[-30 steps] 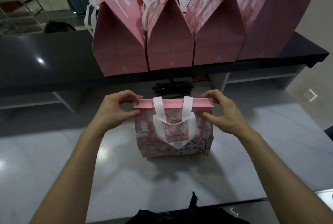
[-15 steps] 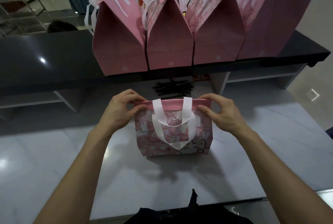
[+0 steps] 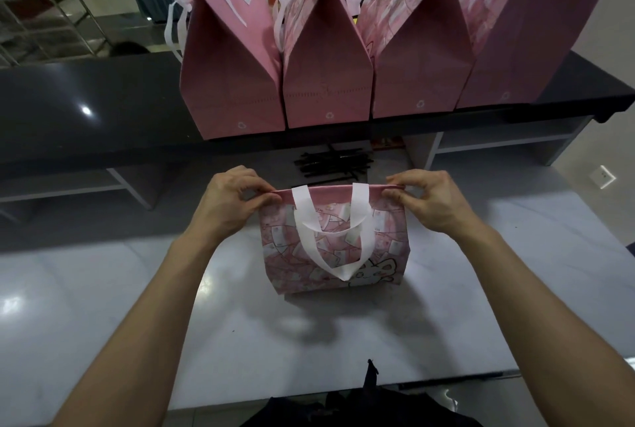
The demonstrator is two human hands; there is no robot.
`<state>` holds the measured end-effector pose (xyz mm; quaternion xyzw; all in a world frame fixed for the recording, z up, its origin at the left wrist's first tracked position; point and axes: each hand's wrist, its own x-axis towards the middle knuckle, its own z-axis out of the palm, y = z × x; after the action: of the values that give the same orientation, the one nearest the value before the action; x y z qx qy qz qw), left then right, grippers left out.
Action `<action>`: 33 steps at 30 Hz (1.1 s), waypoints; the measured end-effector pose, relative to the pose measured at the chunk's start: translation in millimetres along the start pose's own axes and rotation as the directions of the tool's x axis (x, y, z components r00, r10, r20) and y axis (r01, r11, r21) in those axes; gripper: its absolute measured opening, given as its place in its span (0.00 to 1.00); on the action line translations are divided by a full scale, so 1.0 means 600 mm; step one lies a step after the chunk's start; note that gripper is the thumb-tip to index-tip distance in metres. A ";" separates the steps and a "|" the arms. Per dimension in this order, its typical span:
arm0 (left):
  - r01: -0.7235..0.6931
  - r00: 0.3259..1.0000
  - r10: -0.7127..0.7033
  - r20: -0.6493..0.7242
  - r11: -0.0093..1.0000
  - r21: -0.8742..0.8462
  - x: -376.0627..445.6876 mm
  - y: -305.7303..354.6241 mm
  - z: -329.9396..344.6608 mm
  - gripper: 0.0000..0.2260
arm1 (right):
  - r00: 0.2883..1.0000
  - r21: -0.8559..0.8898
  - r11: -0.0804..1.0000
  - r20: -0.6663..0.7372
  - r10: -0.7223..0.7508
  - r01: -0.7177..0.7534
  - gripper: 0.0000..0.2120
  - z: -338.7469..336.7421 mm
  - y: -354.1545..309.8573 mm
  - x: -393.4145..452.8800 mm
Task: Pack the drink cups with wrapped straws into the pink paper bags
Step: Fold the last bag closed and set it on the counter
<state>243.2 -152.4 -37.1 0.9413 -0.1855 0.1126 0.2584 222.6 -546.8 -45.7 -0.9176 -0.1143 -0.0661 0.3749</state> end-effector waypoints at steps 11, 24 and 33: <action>-0.034 0.984 0.046 0.173 0.997 -0.072 0.041 0.092 -0.044 0.19 | 0.959 -0.172 0.974 0.265 -0.100 0.149 0.37 -0.013 -0.107 0.054; -0.166 0.960 0.118 0.253 0.970 0.178 0.075 0.127 0.017 0.05 | 0.944 -0.305 0.919 0.290 -0.159 0.249 0.08 0.035 -0.131 0.076; 0.095 0.940 -0.052 0.337 0.989 -0.111 0.049 0.073 -0.031 0.33 | 0.969 -0.137 0.991 0.245 0.031 0.003 0.44 -0.033 -0.069 0.043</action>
<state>249.7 -185.8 6.9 0.9349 -0.1978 -0.0700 0.2862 235.9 -528.0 1.3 -0.9429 -0.1487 0.0432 0.2947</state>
